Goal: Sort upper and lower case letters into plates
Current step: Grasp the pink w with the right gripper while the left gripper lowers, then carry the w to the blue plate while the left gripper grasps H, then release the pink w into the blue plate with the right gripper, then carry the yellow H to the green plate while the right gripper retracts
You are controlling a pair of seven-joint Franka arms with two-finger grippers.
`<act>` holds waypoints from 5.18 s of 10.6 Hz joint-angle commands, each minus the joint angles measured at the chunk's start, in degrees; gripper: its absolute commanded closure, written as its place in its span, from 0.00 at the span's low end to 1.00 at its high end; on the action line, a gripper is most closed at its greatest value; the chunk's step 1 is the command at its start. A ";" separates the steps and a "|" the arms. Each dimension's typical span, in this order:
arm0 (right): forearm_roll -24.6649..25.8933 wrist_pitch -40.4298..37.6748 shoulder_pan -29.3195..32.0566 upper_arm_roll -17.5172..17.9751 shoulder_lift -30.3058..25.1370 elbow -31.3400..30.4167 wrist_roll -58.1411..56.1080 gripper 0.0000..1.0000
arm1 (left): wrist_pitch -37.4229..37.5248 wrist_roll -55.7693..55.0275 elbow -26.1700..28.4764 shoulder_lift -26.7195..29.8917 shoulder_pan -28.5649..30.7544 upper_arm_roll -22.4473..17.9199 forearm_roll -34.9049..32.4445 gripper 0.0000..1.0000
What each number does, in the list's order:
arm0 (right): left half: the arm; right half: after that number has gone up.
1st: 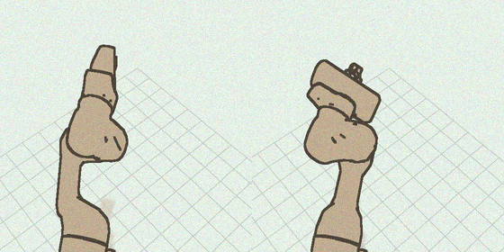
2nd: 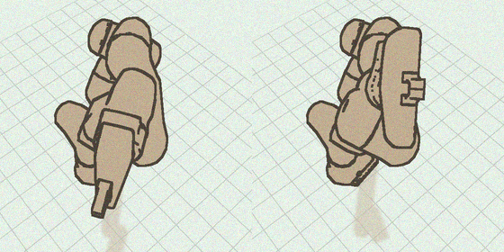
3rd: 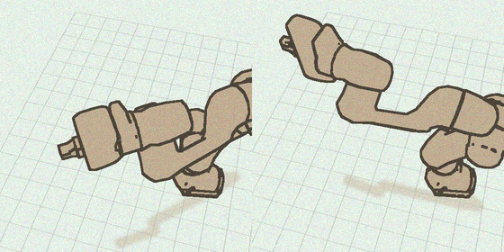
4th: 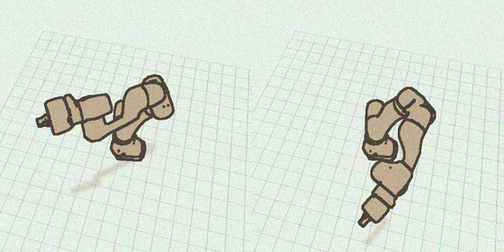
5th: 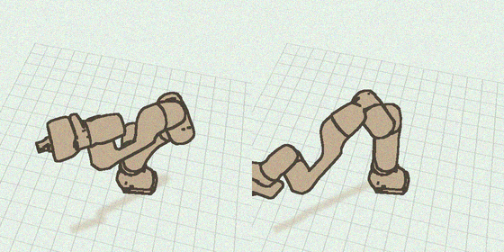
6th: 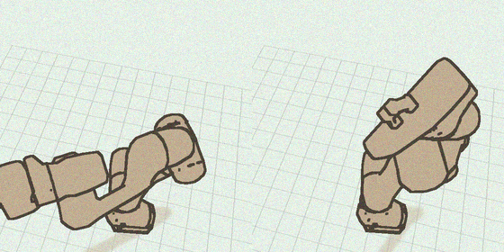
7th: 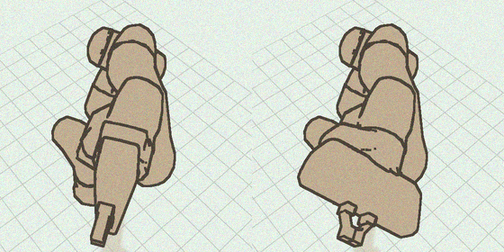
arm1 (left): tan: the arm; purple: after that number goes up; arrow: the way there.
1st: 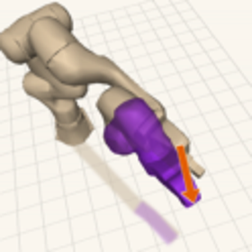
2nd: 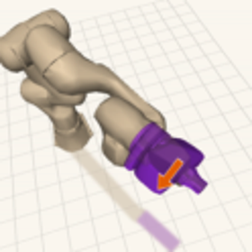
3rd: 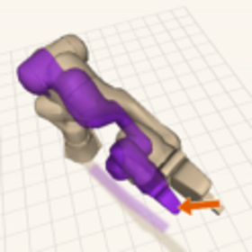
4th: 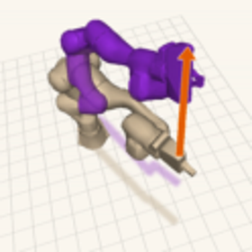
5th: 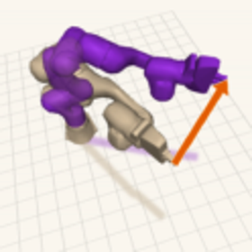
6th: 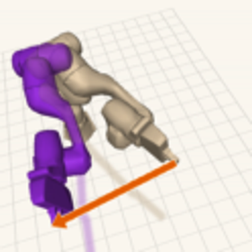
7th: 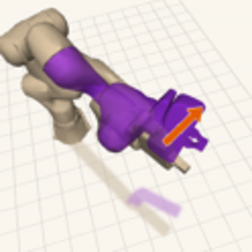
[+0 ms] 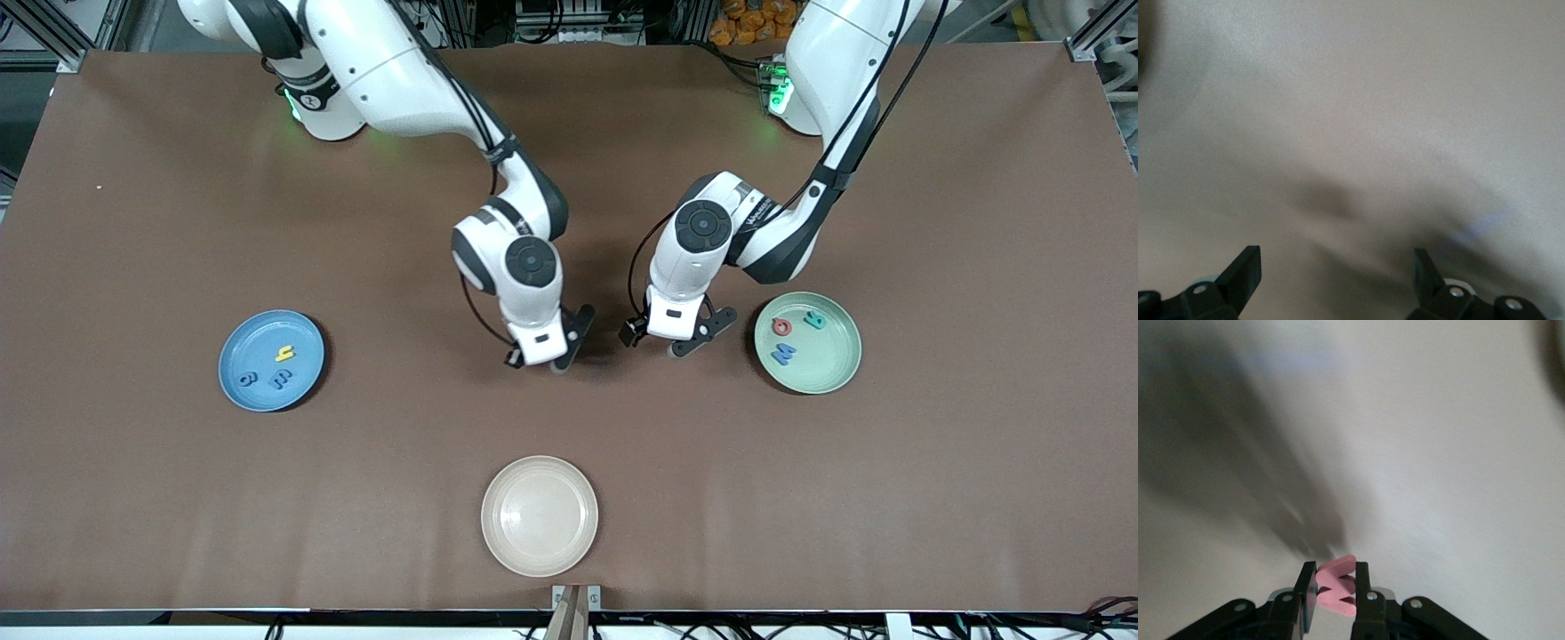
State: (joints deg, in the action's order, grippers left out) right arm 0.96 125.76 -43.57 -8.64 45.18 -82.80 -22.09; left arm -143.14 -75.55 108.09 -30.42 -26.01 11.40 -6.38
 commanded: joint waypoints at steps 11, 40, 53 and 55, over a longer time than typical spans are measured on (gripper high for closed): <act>0.97 -10.97 24.39 -0.07 -14.41 -5.43 17.85 1.00 | 15.87 -10.27 -21.77 -10.98 -20.56 -0.15 -0.83 0.00; -3.95 -17.04 43.13 2.56 -28.82 -23.18 10.75 0.00 | 15.96 -19.11 -26.96 -20.83 -22.68 -1.20 3.04 0.21; -2.90 -28.01 48.05 5.03 -42.27 -6.25 11.71 0.00 | 15.96 -19.11 -26.96 -19.42 -21.98 -0.85 3.47 1.00; -2.72 -30.74 46.57 5.12 -44.64 -5.53 15.55 0.00 | 18.13 -17.81 -26.53 -17.41 -19.45 -0.59 4.70 1.00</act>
State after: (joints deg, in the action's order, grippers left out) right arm -2.55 96.76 4.88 -2.92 2.53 -88.70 -10.00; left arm -127.04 -93.74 81.03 -49.83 -47.47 10.60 -3.55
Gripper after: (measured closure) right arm 0.000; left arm 0.665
